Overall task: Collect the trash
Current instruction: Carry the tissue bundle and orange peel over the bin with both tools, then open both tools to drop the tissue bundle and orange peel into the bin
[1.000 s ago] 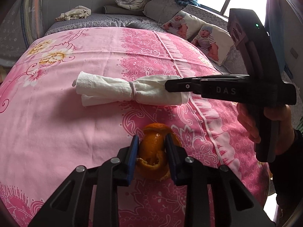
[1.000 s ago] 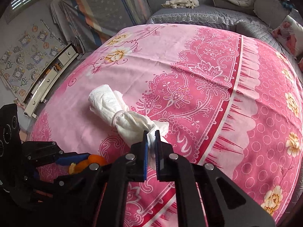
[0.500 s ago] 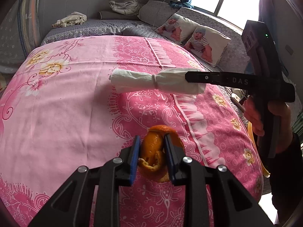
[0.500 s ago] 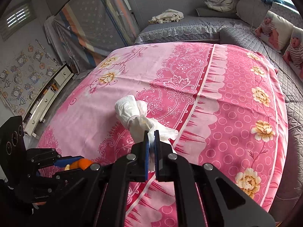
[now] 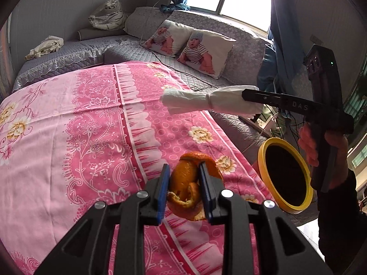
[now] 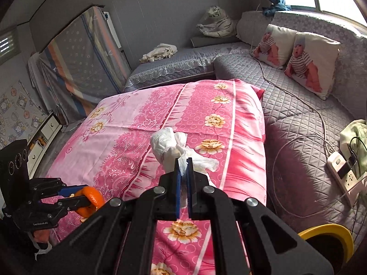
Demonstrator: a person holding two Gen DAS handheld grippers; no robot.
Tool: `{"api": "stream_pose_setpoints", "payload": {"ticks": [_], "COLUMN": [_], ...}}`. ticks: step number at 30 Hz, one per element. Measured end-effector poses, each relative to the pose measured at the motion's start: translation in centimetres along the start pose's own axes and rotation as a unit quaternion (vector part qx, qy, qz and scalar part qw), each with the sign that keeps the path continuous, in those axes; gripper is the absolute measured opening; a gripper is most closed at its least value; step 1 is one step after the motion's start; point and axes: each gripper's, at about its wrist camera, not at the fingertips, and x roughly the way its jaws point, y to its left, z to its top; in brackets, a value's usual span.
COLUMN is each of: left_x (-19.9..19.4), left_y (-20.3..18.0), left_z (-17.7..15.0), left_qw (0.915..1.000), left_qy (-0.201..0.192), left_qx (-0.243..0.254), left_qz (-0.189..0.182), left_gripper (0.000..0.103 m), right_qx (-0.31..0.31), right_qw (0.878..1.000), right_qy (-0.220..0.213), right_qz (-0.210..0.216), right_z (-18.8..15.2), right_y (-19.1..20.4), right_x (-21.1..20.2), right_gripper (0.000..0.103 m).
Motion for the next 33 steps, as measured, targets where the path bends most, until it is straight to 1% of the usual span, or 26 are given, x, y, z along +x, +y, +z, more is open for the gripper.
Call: {"api": "stream_pose_setpoints", "payload": {"ticks": [5,9,15,18,22,26,29,33], "left_x": [1.8,3.2,6.3,7.9,10.0,11.9,13.1,14.0], "left_y": [-5.0,-8.9,-15.0,-17.9,-21.1,-23.5,-24.6,-25.2], "left_z": [1.5,2.0,2.8,2.8,2.5,1.9,1.4,0.8], "left_qw": [0.9985,0.9949,0.9860,0.9801,0.9735,0.9692,0.9674,0.9658], "left_qy": [0.004,0.010,0.027,0.041,0.058,0.073,0.082,0.094], "left_qx": [0.040,0.076,0.113,0.128,0.141,0.151,0.155,0.152], "left_qz": [-0.038,-0.066,-0.120,-0.147,-0.171,-0.180,-0.183,-0.187], "left_gripper": [0.024,0.024,0.024,0.024,0.024,0.024,0.024,0.026], "right_qx": [0.036,0.069,0.112,0.137,0.168,0.192,0.209,0.222], "right_qw": [0.998,0.993,0.980,0.970,0.956,0.944,0.940,0.937], "right_qy": [-0.027,-0.042,-0.062,-0.067,-0.062,-0.050,-0.039,-0.029], "right_qz": [-0.052,-0.091,-0.154,-0.190,-0.234,-0.262,-0.267,-0.268], "right_z": [-1.2,-3.0,-6.1,-7.8,-10.1,-12.3,-13.8,-14.8], "right_y": [-4.7,-8.2,-12.4,-14.3,-16.7,-19.0,-20.3,-21.1], "right_x": [-5.2,-9.0,-14.1,-16.1,-17.3,-17.6,-17.3,-16.8], "right_gripper": [0.003,0.003,0.003,0.003,0.003,0.003,0.004,0.004]}}
